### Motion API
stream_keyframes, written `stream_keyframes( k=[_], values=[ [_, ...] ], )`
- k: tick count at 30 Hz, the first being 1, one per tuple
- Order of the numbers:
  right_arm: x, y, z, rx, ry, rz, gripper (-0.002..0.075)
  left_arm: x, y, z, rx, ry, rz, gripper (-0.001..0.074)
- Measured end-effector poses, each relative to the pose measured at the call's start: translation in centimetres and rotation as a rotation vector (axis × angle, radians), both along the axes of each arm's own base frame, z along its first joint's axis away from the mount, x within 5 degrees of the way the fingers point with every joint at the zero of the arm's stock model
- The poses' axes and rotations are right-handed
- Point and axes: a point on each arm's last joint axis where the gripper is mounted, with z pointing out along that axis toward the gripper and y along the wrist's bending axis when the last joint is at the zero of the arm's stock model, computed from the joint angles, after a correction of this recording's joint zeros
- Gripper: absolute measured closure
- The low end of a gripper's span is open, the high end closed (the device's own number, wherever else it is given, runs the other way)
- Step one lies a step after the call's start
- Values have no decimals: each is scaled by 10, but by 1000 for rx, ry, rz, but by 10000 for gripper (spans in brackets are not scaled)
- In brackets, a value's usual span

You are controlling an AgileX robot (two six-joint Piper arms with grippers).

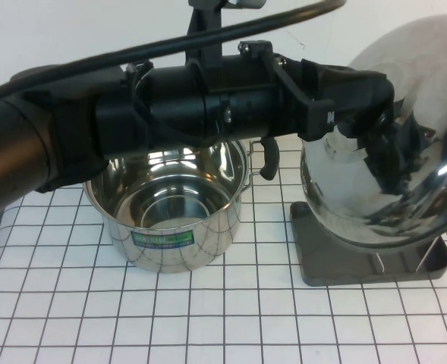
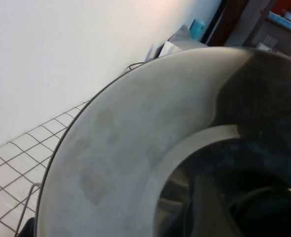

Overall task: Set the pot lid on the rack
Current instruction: Hand over the pot lid, then place the pot lid on the pot rack

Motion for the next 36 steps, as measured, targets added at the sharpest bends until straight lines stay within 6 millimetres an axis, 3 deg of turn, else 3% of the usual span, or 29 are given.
stream_keyframes(
  k=[4, 7, 10, 14, 17, 21, 24, 31, 36],
  values=[
    [0, 0, 0, -25, -35, 3, 608, 0, 0, 0, 11, -24, 0, 390],
    [0, 0, 0, -67, -71, -4, 674, 0, 0, -1, 34, -50, 0, 301],
    [2, -1, -2, -99, -89, -24, 681, 0, 0, -1, 32, -51, -1, 215],
    [3, -2, -2, -137, -134, -35, 681, 0, 1, -1, 36, -55, 2, 197],
    [5, -3, -3, -184, -179, -64, 681, 0, 1, -1, 44, -56, 11, 272],
    [9, -7, -4, -273, -257, -115, 681, 0, 11, 0, 95, -21, 36, 545],
    [15, -8, 1, -337, -324, -135, 681, -1, 23, 1, 166, -28, 53, 678],
    [52, -2, 16, -467, -358, -65, 682, -29, 53, 9, 456, -84, 33, 731],
    [83, 27, 11, -564, -339, 64, 682, -65, 78, 15, 654, -18, -13, 734]
  ],
)
